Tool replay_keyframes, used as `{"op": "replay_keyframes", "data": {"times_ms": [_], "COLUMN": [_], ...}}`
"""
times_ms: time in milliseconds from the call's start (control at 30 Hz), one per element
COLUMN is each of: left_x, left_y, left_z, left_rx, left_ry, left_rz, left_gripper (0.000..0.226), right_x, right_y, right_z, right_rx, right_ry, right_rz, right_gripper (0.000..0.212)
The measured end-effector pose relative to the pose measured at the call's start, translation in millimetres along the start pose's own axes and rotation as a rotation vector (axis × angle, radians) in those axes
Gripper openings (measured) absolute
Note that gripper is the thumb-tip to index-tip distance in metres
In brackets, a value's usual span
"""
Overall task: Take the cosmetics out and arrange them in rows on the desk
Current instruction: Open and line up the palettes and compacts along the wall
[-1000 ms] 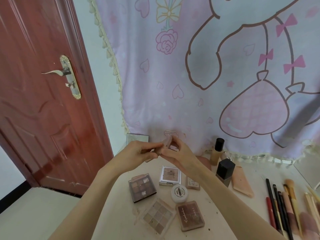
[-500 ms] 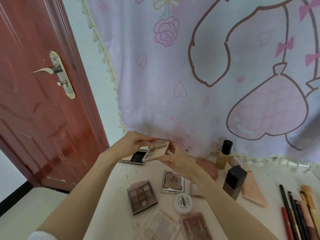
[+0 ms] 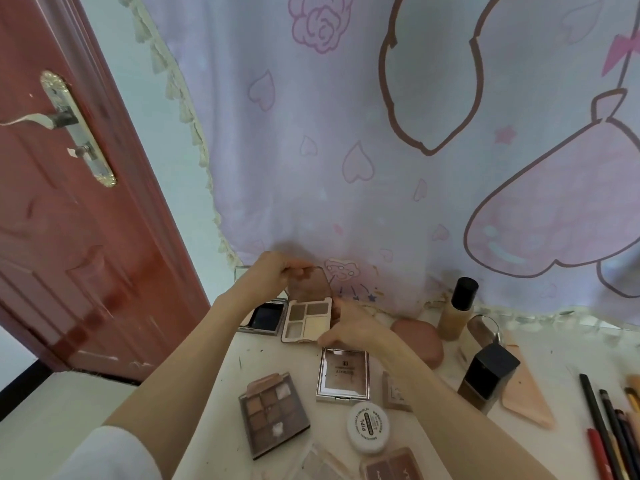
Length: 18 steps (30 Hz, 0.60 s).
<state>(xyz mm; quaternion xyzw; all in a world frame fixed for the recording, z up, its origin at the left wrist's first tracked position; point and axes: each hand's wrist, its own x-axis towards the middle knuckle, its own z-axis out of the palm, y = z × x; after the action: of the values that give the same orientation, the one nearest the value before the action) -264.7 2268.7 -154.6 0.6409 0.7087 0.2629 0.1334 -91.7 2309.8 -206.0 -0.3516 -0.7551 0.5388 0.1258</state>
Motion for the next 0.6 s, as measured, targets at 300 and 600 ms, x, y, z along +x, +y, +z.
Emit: {"op": "replay_keyframes", "data": {"times_ms": [300,600], "left_x": [18.5,17.8], "left_y": [-2.4,-8.5], "left_z": [14.4,33.3], "left_rx": [0.044,0.077], "left_ry": [0.095,0.313], "left_rz": [0.053,0.148], "left_gripper": [0.027,0.012], "right_x": [21.2,30.7], "right_y": [6.5,6.9], "right_z": [5.6,9.3], "right_rx": [-0.163,-0.35], "right_ry": [-0.018,-0.034], "right_rz": [0.122,0.184], "right_gripper": [0.04,0.048]}}
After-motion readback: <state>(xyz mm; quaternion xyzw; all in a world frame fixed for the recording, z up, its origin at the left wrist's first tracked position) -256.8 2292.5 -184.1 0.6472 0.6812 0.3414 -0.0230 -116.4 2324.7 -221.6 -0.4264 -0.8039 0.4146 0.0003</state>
